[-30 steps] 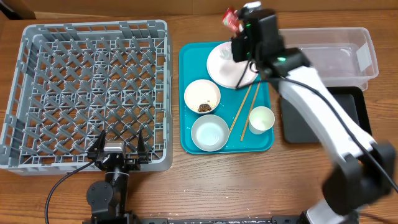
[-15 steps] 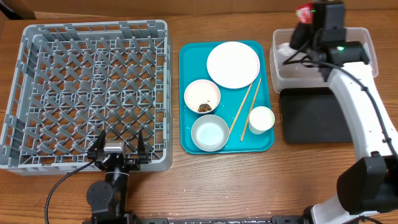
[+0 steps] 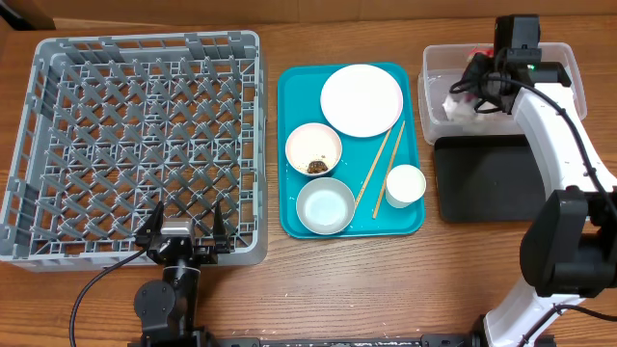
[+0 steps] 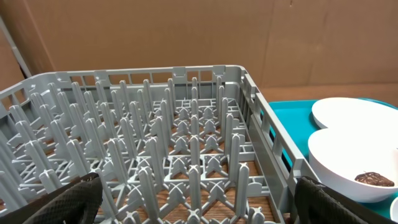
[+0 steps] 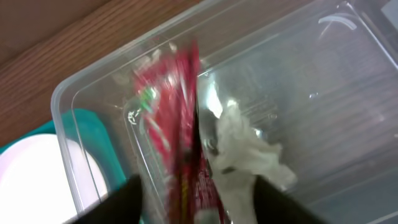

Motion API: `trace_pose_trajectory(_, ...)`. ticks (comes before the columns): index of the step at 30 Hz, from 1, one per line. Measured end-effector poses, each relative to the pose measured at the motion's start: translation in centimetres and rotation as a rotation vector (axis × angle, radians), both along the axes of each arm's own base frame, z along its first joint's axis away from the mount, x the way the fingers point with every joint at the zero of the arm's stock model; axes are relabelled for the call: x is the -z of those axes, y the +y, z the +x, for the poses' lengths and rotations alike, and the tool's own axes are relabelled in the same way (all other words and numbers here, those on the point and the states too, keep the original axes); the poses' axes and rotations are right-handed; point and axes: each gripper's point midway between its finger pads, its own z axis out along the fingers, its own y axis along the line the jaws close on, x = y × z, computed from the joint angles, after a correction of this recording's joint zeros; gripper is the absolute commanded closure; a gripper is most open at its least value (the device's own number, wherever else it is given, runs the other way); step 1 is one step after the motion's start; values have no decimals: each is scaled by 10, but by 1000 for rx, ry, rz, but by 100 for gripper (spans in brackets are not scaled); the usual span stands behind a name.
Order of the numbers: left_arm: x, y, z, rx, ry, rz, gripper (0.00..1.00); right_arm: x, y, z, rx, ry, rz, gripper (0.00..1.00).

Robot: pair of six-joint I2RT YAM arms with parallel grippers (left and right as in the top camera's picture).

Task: Sort waste into correct bins and load items into the dishwasher
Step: 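Lift the wrapper and tissue with the right gripper and drop into clear bin, then move the right gripper to the rice bowl and grasp its rim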

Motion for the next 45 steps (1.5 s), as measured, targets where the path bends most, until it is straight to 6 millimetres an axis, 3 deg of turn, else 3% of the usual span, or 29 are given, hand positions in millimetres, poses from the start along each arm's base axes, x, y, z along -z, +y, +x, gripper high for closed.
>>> trace_pose_trajectory(4,0,0,0,0,0,0,0,-3,2,-6,-3,13,14,10)
trace_pose_trajectory(8,0,0,0,0,0,0,0,-17,4,-22,-13,32,19,6)
trace_pose_trajectory(17,0,0,0,0,0,0,0,-130,25,-75,-85,-119,100,6)
trace_pose_trajectory(20,0,0,0,0,0,0,0,-149,42,-92,-151,-141,168,7)
trace_pose_trajectory(35,0,0,0,0,0,0,0,-140,135,-117,-415,-51,297,9)
trace_pose_trajectory(45,0,0,0,0,0,0,0,-140,152,-123,-461,-42,306,8)
